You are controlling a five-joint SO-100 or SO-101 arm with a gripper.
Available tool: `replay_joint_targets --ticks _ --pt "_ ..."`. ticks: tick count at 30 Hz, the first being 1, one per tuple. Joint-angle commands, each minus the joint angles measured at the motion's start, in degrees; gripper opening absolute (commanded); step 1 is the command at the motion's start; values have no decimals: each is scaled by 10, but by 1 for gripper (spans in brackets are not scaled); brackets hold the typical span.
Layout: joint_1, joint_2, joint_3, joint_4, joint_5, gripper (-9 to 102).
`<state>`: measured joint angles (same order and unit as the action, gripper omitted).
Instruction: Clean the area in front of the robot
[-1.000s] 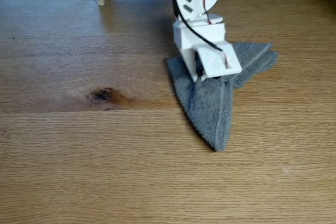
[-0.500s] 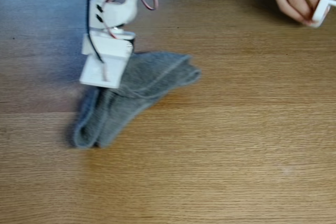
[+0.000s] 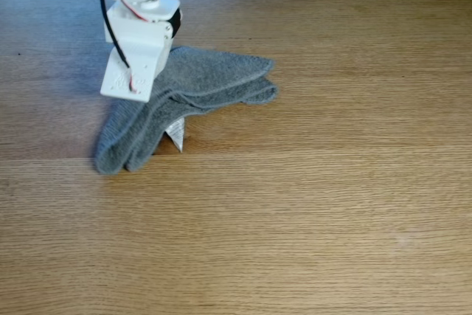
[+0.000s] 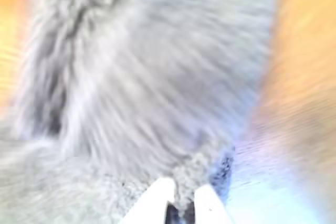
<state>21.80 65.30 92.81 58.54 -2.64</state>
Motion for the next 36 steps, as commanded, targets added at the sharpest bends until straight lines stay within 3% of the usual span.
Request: replay_joint_targets --ticks 1,8,21,31,34,36 --pt "-10 149 -11 -14 16 0" --pt "69 251 -11 33 -62 0" --pt "315 367 -4 345 -279 0" --pt "347 280 -4 308 -292 0" --pt "348 241 -4 291 -279 12" --pt "340 216 -4 271 -258 15"
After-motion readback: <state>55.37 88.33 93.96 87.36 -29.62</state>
